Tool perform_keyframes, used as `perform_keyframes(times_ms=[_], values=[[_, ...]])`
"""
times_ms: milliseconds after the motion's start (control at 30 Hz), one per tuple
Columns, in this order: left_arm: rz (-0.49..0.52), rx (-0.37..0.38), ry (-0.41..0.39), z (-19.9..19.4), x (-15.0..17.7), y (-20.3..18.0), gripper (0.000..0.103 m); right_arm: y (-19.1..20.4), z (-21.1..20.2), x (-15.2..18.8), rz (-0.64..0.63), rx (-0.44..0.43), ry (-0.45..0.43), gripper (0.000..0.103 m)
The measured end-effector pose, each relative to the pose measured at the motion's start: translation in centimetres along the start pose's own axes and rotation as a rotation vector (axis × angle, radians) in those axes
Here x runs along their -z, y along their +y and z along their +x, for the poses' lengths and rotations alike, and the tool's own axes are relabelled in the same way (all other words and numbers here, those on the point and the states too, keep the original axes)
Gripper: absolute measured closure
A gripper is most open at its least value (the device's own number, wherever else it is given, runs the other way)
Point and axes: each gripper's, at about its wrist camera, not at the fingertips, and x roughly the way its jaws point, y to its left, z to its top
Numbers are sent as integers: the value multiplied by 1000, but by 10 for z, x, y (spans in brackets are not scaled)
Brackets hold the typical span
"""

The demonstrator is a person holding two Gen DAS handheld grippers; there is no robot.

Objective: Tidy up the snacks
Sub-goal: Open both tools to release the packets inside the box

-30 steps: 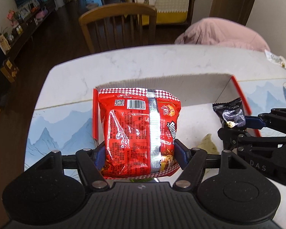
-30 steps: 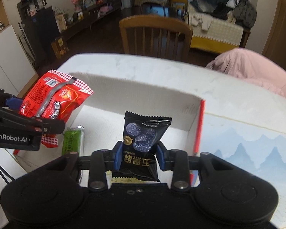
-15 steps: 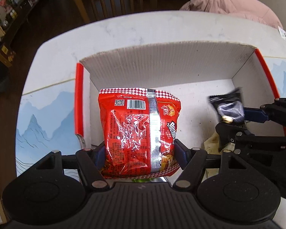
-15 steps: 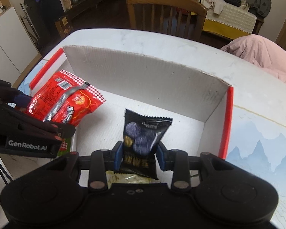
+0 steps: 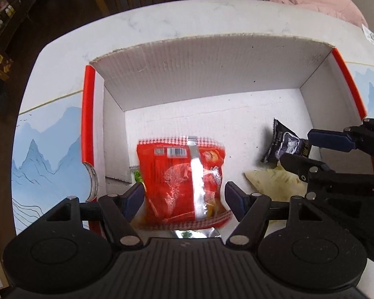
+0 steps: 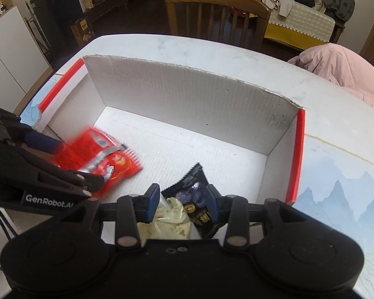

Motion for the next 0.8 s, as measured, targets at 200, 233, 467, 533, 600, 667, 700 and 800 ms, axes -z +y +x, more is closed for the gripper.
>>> perform_keyframes(times_ms=[200,233,467,533,600,667,700,800], values=[[-19,32,-37,-19,9,8,32,0,-20,5,19,-14,-33,59],[-19,34,-45,-22,9,8,32,1,-24,7,18,-14,-40,58],[-34,62,-114,-54,26,17,32,7,-64,17,33,-22,-111,49],[-37,71,-135,-64,33,17,32,10,-76,21,36,-23,-131,47],[-33,81,-156,-74,40,17,32,12,-87,25,40,-27,-150,44],[-24,89,-178,-84,48,16,32,16,-97,28,44,-30,-168,41],[-18,91,-190,-89,52,15,32,19,-102,30,46,-31,-178,38],[-5,97,-221,-104,64,13,32,27,-117,38,47,-29,-209,33]])
